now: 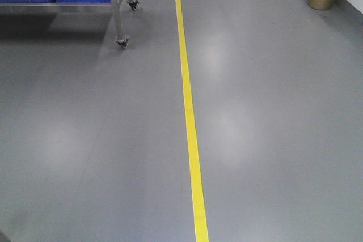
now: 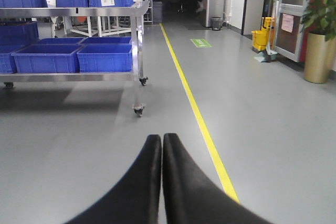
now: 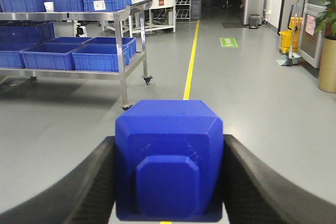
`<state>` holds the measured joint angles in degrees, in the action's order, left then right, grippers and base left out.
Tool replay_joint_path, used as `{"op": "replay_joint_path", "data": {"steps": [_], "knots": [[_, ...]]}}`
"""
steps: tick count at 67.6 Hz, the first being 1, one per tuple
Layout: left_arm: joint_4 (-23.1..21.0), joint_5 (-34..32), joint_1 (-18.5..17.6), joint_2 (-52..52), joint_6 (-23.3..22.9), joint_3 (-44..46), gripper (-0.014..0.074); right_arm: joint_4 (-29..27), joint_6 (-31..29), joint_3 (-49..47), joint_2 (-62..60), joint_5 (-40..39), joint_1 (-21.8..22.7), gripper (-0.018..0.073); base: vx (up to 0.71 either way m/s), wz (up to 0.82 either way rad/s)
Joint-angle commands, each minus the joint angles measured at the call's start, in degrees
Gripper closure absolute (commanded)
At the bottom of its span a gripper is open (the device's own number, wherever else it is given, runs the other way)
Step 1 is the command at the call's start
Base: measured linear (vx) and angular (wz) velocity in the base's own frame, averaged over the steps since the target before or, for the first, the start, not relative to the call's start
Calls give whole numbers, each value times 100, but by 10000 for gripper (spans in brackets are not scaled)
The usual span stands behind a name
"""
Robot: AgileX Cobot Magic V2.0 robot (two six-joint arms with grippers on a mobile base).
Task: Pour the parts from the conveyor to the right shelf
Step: 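Drive along the yellow floor line carrying the block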
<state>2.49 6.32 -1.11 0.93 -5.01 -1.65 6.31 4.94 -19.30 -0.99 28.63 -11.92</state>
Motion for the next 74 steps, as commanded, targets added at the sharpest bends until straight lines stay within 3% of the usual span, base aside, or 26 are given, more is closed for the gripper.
{"op": "replay_joint_path", "data": {"steps": [1,74], "knots": [[-41,-394,-13,54,-4,-157,603,55,-36,-147,65,-446,17,523,78,13],[-41,-394,-13,54,-4,-157,603,55,-36,-147,65,-447,17,523,74,3]]}}
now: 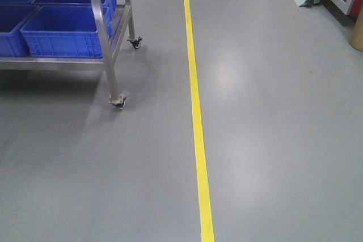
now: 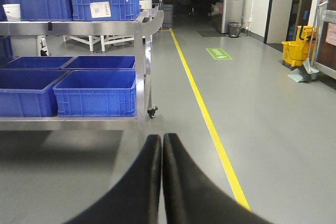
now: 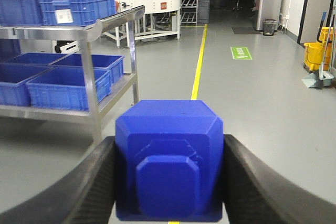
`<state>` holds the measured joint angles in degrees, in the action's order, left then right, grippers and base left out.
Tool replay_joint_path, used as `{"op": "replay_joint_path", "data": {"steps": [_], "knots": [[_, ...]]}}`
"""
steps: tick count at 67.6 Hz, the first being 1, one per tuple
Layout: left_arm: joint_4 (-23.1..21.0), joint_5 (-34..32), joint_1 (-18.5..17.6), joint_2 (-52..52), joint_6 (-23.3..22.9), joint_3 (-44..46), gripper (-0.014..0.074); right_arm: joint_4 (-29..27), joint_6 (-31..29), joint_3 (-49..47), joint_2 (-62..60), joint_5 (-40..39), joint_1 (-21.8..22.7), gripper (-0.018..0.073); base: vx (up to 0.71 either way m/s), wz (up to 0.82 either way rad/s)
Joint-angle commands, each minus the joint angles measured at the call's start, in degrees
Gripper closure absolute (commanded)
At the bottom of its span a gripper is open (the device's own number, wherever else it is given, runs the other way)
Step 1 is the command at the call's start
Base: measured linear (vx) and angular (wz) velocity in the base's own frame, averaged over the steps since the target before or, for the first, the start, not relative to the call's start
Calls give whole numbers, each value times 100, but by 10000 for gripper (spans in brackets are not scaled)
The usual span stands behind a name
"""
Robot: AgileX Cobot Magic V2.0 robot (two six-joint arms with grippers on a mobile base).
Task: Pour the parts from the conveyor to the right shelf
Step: 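Drive along the yellow floor line carrying the block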
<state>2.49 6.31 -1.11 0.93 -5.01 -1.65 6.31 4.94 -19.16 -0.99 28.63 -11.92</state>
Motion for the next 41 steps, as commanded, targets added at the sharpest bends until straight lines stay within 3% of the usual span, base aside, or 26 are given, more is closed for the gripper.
{"op": "replay_joint_path", "data": {"steps": [1,41], "knots": [[-41,-393,-13,54,-4,-157,603,55,-36,-161,65,-447,17,523,68,-2],[-41,-393,-13,54,-4,-157,603,55,-36,-161,65,-447,17,523,64,3]]}}
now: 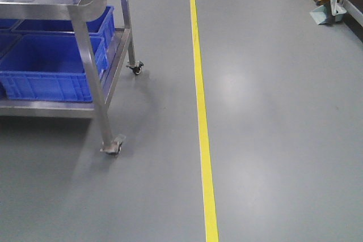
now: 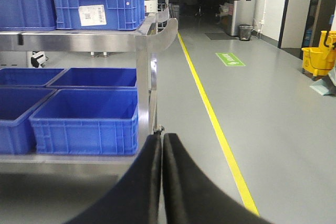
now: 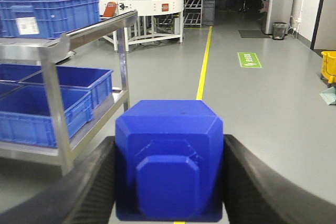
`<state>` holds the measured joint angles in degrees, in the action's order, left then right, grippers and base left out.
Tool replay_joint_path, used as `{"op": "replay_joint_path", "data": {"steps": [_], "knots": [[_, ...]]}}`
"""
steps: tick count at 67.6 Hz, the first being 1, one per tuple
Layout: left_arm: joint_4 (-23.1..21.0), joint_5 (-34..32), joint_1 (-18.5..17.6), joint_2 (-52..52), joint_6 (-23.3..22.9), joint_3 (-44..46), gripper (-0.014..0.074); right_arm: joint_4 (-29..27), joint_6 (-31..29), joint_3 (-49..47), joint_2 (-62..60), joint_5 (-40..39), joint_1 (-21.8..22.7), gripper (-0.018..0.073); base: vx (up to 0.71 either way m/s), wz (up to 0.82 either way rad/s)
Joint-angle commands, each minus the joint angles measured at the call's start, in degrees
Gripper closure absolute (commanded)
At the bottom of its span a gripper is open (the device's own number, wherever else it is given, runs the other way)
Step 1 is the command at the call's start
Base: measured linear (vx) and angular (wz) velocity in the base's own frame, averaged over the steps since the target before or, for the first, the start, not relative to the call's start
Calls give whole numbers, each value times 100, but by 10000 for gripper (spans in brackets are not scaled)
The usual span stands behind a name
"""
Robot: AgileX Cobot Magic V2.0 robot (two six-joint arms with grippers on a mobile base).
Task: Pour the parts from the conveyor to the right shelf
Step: 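Drive along the yellow floor line carrying the block, then drive down the aisle between shelves of blue bins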
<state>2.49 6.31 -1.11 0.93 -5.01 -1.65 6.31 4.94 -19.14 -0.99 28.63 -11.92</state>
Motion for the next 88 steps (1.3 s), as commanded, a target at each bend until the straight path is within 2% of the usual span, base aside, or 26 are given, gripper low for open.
{"op": "replay_joint_path", "data": {"steps": [1,21,36,88], "knots": [[-41,-393,-13,54,-4,-157,603,55,-36,-163,65,-447,17,523,58,-2],[-41,-393,-19,54,-4,-157,603,55,-36,-163,65,-446,22,523,53,6],[-41,-393,-24,54,-4,-157,603,55,-36,-163,65,-446,22,523,45,44],[-41,-393,-24,54,-4,-157,603,55,-36,-163,65,-446,15,523,29,93]]}}
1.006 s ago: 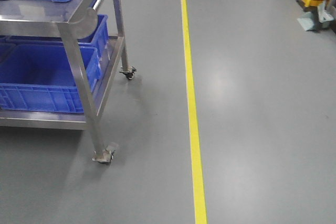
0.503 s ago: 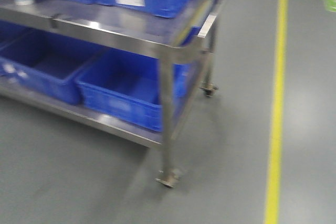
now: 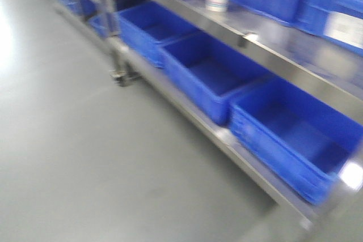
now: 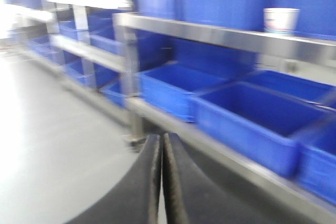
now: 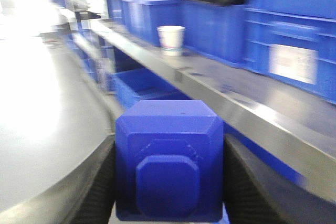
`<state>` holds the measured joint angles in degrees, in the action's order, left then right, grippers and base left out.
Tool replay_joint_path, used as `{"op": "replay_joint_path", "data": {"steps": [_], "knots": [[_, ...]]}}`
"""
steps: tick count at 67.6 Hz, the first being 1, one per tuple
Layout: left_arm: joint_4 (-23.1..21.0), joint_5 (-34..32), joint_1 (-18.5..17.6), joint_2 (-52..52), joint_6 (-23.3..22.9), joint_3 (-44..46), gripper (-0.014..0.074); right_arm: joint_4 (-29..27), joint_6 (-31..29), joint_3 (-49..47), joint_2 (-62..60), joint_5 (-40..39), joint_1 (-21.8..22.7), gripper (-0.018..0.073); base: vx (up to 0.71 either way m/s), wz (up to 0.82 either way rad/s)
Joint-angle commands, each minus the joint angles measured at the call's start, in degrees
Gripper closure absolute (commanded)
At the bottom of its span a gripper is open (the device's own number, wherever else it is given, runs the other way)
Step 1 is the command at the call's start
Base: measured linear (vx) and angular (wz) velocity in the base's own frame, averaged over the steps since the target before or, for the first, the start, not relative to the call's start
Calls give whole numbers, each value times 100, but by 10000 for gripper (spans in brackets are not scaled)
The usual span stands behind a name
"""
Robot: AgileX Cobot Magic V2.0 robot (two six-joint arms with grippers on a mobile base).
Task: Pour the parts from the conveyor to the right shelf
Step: 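Drive down the aisle between shelves of blue bins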
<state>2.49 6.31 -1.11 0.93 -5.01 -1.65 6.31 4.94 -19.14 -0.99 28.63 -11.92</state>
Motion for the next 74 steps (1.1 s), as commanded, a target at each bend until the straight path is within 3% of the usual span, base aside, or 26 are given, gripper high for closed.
{"op": "replay_joint_path", "data": {"steps": [1,49,74], "knots": [[-41,-393,-24,54,-4,-157,603,55,-36,-163,65,-446,15,523,21,85],[-41,-393,-24,54,-4,-157,603,55,-36,-163,65,-446,15,523,13,87],[-41,-393,-24,54,-4,-157,603,55,-36,-163,65,-446,15,523,10,26]]}}
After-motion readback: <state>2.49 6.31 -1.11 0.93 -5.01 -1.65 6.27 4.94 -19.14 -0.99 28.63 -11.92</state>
